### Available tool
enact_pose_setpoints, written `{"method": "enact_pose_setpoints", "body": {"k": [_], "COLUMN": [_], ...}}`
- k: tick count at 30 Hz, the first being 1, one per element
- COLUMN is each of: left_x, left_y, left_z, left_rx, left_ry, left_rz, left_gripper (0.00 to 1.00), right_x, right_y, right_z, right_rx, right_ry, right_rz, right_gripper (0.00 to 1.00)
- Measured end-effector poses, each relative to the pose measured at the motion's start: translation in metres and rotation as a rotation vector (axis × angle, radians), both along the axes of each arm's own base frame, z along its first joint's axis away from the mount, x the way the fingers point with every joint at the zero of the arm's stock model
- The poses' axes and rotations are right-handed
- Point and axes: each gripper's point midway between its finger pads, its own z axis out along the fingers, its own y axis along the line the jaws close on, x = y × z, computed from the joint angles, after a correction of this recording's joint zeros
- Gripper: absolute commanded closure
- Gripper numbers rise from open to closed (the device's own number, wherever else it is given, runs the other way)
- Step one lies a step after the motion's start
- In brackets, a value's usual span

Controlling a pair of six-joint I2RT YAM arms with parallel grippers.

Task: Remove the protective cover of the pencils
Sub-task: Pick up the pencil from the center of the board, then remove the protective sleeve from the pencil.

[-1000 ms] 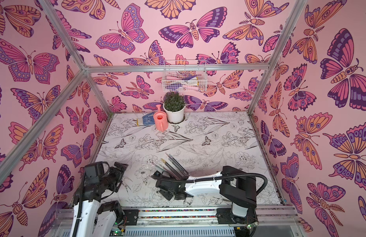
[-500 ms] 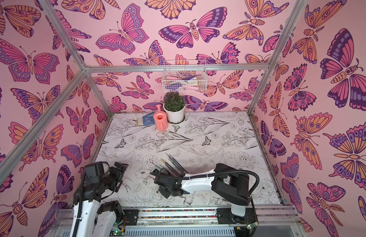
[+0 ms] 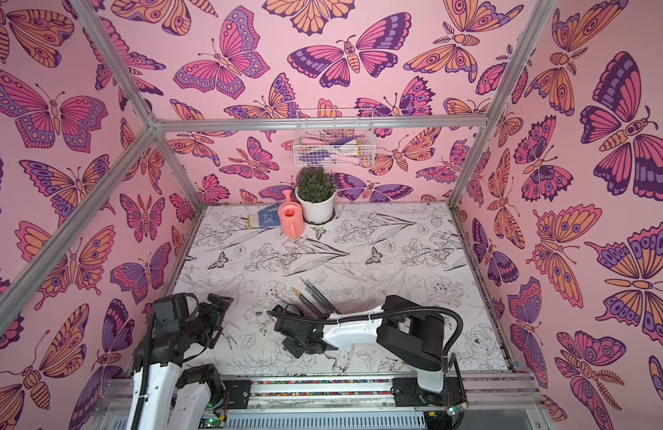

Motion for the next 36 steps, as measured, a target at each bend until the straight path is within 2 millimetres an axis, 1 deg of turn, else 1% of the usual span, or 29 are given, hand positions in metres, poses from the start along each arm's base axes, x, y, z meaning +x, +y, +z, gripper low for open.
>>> {"method": "enact_pose_setpoints", "body": {"k": [4,7,10,12,15,18,21,26,27,29,30,33,34,36], "left_x": [0.001,0.002,0.006,0.01,0.016,0.023,0.026,0.017,0.014,0.008,0.007,0.006,0.008,0.013], "left_y": [-0.003,-0.009,-0.017,-0.024,-0.033,-0.043,-0.051,-0.056,-0.057,-0.058,-0.059,-0.059,-0.059,-0.059], "left_z": [0.002,0.004,0.011,0.019,0.033,0.051,0.069,0.108,0.114,0.121,0.123,0.126,0.125,0.12], "left_rx": [-0.016,-0.04,-0.077,-0.108,-0.148,-0.189,-0.211,-0.174,-0.165,-0.157,-0.151,-0.141,-0.142,-0.148], "left_ry": [-0.007,-0.02,-0.053,-0.092,-0.16,-0.272,-0.394,-0.614,-0.655,-0.717,-0.744,-0.79,-0.797,-0.81], "left_rz": [-0.013,-0.034,-0.07,-0.104,-0.152,-0.207,-0.252,-0.292,-0.296,-0.299,-0.302,-0.311,-0.312,-0.32], "left_gripper": [0.0,0.0,0.0,0.0,0.0,0.0,0.01,0.03,0.09,0.24,0.26,0.26,0.24,0.17], "right_x": [-0.001,-0.002,-0.002,-0.001,0.002,0.004,0.006,0.006,0.005,0.005,0.005,0.004,0.004,0.003], "right_y": [0.0,-0.001,0.0,0.002,0.001,-0.005,-0.013,-0.028,-0.03,-0.035,-0.037,-0.039,-0.039,-0.038], "right_z": [0.001,0.012,0.04,0.066,0.097,0.114,0.122,0.121,0.121,0.123,0.124,0.127,0.128,0.129], "right_rx": [0.002,0.026,0.092,0.16,0.244,0.291,0.318,0.321,0.322,0.327,0.33,0.339,0.341,0.347], "right_ry": [0.004,0.004,-0.016,-0.039,-0.076,-0.101,-0.122,-0.135,-0.138,-0.144,-0.146,-0.151,-0.151,-0.146], "right_rz": [0.001,0.004,-0.001,-0.004,-0.021,-0.041,-0.059,-0.087,-0.09,-0.094,-0.095,-0.096,-0.096,-0.09], "right_gripper": [0.98,0.98,0.98,1.0,1.0,1.0,1.0,1.0,1.0,1.0,1.0,1.0,1.0,1.0]}}
